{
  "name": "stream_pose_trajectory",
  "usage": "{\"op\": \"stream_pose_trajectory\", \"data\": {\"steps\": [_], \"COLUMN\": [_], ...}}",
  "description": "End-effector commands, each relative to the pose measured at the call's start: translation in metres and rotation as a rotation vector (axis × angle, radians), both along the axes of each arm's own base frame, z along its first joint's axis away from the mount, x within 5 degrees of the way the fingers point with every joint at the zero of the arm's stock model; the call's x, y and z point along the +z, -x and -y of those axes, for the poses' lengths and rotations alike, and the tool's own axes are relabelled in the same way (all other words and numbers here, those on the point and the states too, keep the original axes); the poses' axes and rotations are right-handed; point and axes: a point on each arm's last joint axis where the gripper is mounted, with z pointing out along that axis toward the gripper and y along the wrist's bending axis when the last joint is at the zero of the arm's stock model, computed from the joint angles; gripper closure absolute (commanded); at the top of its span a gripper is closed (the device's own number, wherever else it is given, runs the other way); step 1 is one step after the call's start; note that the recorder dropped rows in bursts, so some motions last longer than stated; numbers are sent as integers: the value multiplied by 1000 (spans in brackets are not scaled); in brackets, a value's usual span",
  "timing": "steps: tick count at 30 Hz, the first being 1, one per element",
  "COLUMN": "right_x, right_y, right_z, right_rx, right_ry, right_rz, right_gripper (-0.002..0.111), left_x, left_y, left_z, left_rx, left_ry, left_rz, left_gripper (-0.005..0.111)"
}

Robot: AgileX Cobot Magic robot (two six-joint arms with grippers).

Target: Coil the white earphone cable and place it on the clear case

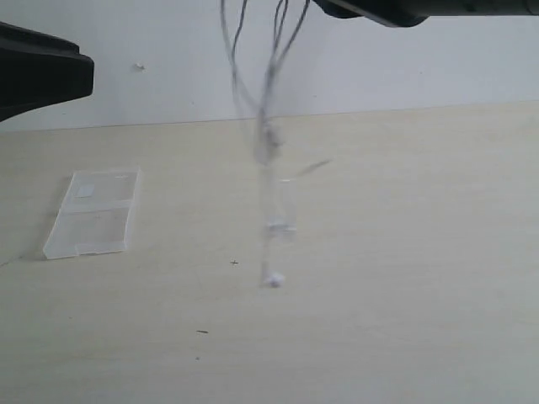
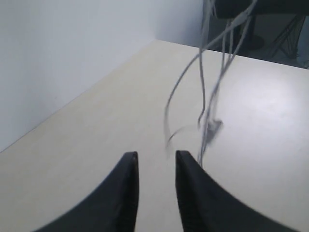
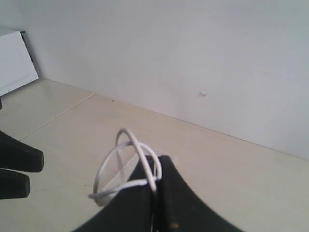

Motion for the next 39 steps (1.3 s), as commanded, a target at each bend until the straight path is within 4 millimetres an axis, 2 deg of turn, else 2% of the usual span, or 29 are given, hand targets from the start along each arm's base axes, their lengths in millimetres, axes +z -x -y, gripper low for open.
{"op": "stream_pose_trajectory", "data": {"steps": [1, 7, 9, 12, 14, 21, 39], "right_x": [2, 4, 5, 8, 11, 16, 17], "right_y": [1, 1, 2, 4, 5, 8, 14], "right_z": [2, 0, -2, -6, -9, -18, -29], "right_rx": [6, 25, 42, 83, 109, 184, 261], "right_ry": [4, -2, -19, -62, -101, -195, -240], "right_rz": [27, 47, 58, 74, 80, 98, 126], "right_gripper": [108, 108, 108, 108, 108, 108, 108], "left_x": [3, 5, 5, 5, 7, 8, 8], "left_y": [1, 2, 2, 3, 4, 6, 7], "left_z": [-1, 1, 1, 1, 3, 5, 6], "left_rx": [9, 2, 2, -6, -25, -48, -73], "left_ry": [10, 54, 54, 61, 97, 112, 119], "left_rz": [7, -3, -3, -8, -22, -17, -21], "left_gripper": [77, 74, 65, 44, 39, 38, 38]}}
